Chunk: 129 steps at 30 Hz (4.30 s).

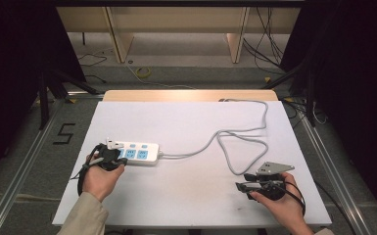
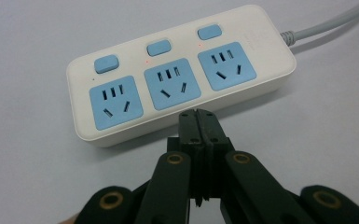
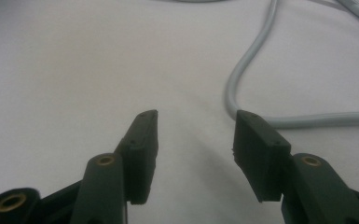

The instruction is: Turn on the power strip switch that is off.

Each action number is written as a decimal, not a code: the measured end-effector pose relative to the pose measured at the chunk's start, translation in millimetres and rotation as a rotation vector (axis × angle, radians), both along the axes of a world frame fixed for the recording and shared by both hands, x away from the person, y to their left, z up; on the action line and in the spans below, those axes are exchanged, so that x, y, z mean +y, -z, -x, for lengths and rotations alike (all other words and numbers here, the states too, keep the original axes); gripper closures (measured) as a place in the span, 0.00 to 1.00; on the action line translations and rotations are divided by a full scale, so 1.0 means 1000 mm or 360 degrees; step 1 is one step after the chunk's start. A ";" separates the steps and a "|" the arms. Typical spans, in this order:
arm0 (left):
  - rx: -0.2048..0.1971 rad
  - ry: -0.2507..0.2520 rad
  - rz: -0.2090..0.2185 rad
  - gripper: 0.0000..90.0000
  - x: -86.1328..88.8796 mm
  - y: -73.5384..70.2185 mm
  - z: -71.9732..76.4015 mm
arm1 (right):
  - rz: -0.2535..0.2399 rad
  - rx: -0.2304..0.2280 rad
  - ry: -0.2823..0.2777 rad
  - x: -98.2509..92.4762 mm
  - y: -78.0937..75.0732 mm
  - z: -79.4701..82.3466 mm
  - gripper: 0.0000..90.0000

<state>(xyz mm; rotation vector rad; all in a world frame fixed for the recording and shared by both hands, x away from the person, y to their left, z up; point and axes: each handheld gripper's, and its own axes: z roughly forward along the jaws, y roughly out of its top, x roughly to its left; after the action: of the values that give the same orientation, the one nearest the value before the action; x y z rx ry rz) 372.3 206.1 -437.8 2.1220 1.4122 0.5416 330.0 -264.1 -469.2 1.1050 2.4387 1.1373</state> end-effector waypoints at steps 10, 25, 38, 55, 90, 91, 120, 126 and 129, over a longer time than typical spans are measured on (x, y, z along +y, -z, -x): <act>0.0020 -0.0012 -0.0003 1.00 0.002 -0.001 -0.005 | 0.0001 -0.0006 0.0000 0.000 0.000 0.000 0.56; 0.0044 -0.0017 -0.0020 1.00 0.001 -0.004 -0.014 | 0.0001 -0.0013 0.0008 0.000 0.000 0.000 0.56; 0.0064 -0.0029 0.0007 1.00 0.005 -0.007 -0.021 | 0.0003 -0.0022 0.0013 -0.001 -0.001 0.000 0.56; 0.0045 -0.0033 -0.0008 1.00 0.007 -0.012 -0.028 | 0.0004 -0.0028 0.0012 0.000 -0.002 0.001 0.56; 0.0097 -0.0027 -0.0057 1.00 0.008 -0.013 -0.043 | 0.0006 -0.0029 0.0010 0.000 -0.001 0.000 0.56; 0.0097 -0.0029 -0.0057 1.00 0.008 -0.013 -0.043 | 0.0009 -0.0031 0.0008 0.000 -0.001 0.000 0.56; 0.0127 -0.0065 -0.0107 1.00 0.015 -0.019 -0.063 | -0.0013 -0.0032 0.0012 0.000 -0.001 0.000 0.48; 0.0139 -0.0060 -0.0136 1.00 0.014 -0.019 -0.068 | -0.0011 -0.0036 0.0012 0.000 -0.001 0.000 0.48; 0.0138 -0.0059 -0.0139 1.00 0.012 -0.020 -0.071 | -0.0005 -0.0032 0.0015 0.000 -0.001 0.000 0.48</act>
<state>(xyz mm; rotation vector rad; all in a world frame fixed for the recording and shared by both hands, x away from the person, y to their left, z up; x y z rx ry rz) 443.0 218.6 -418.1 2.2160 1.5029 0.5403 330.3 -264.1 -467.8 1.0993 2.4146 1.1447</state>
